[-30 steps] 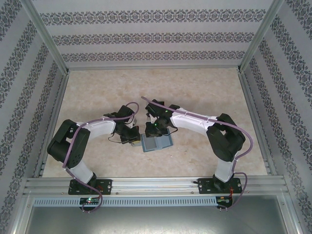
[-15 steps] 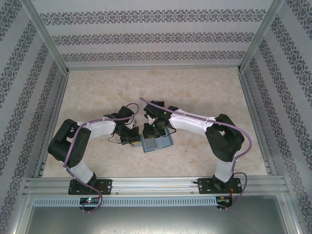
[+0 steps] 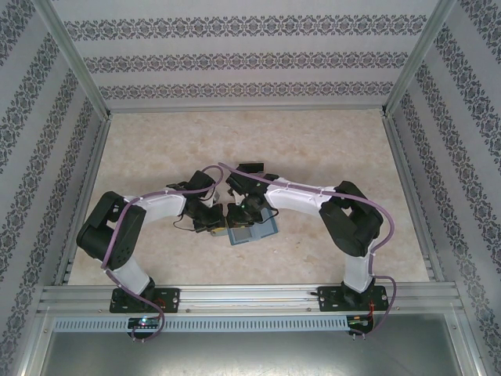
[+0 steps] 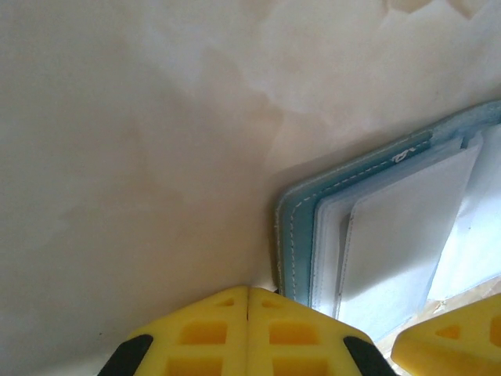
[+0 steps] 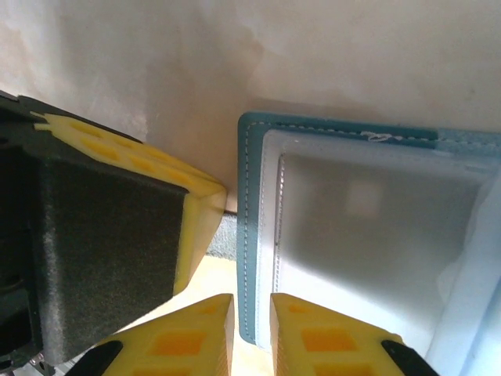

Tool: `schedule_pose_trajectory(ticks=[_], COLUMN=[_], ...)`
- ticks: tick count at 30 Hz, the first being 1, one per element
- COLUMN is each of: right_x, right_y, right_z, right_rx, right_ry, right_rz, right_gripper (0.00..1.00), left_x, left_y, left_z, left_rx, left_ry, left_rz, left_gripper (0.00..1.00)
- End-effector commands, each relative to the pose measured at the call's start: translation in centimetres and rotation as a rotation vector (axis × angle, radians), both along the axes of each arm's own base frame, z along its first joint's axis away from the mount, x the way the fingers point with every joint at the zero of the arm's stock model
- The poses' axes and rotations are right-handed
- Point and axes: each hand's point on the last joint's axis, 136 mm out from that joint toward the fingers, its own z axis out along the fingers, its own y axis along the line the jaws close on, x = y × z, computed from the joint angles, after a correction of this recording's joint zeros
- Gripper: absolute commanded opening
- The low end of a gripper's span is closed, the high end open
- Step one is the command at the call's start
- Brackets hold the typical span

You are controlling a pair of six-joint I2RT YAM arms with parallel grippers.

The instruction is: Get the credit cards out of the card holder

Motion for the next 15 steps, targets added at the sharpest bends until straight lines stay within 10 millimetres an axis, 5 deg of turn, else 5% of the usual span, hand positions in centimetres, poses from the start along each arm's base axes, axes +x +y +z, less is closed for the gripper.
schedule_pose_trajectory(ticks=[1, 15], right_x=[-0.5, -0.9], right_y=[0.3, -2.8], right_z=[-0.4, -1.9], right_rx=[-0.020, -0.173], right_ry=[0.020, 0.017], right_rz=[0.012, 0.007], right_gripper=[0.20, 0.25], left_x=[-0.6, -0.4], left_y=[0.8, 0.7], left_z=[-0.4, -0.3], left_rx=[0.017, 0.018], left_ry=[0.010, 0.011], left_rz=[0.002, -0.003], left_gripper=[0.02, 0.02])
